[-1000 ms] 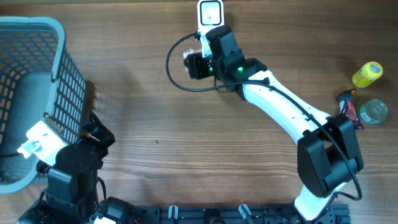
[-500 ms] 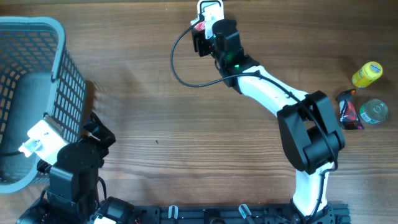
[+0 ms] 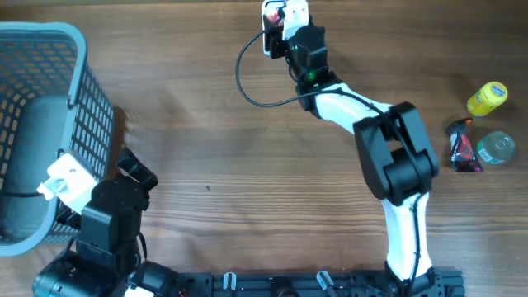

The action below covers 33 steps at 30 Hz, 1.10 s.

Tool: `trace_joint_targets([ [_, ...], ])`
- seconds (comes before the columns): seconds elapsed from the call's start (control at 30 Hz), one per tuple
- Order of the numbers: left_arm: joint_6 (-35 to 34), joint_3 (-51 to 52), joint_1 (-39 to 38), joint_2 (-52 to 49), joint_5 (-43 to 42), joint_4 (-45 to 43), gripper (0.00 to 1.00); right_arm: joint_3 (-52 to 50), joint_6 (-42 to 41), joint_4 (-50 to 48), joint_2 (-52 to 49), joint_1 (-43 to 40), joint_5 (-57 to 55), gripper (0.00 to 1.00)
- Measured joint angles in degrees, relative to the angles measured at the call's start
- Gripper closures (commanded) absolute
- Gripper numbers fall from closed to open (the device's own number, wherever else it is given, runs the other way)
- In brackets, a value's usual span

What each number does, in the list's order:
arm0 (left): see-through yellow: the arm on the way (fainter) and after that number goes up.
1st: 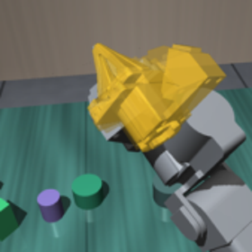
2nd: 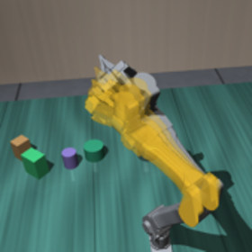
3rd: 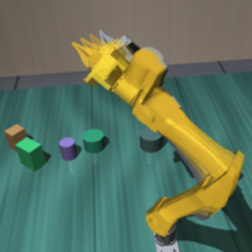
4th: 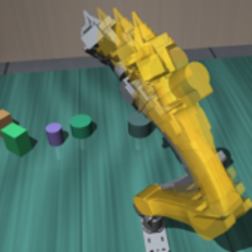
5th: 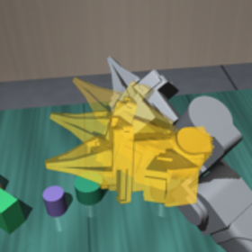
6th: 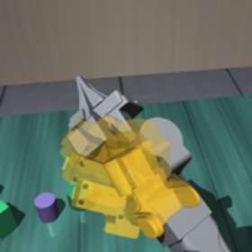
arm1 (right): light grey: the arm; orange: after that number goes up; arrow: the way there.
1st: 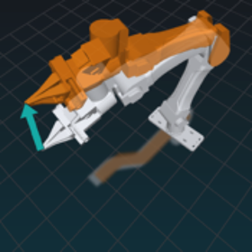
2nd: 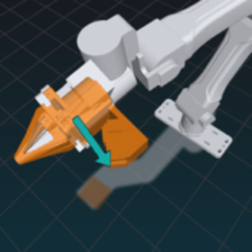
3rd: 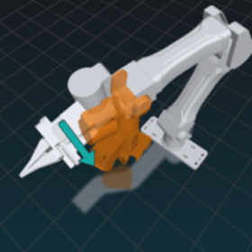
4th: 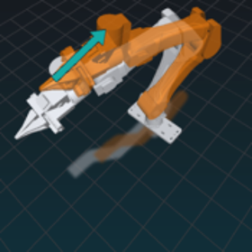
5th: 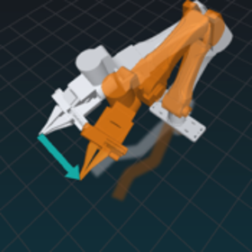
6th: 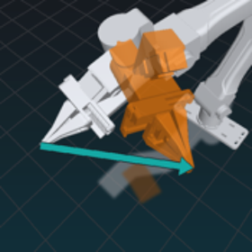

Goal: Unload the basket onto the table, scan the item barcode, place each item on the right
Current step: 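Hold the tissue pack in front of the scanner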

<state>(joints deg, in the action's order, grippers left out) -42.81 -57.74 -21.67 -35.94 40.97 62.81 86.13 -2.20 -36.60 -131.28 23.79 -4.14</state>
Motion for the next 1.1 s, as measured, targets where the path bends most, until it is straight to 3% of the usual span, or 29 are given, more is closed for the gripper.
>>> trace_joint_targets([
  [0.33, 0.0, 0.04, 0.0, 0.0, 0.83, 0.0, 0.0, 12.48, 0.15, 1.84, -6.32, 0.0, 0.0, 0.3],
  [1.1, 0.0, 0.04, 0.0, 0.0, 1.2, 0.0, 0.0, 12.94, 1.07, 4.66, -10.12, -2.82, 0.15, 0.3],
])
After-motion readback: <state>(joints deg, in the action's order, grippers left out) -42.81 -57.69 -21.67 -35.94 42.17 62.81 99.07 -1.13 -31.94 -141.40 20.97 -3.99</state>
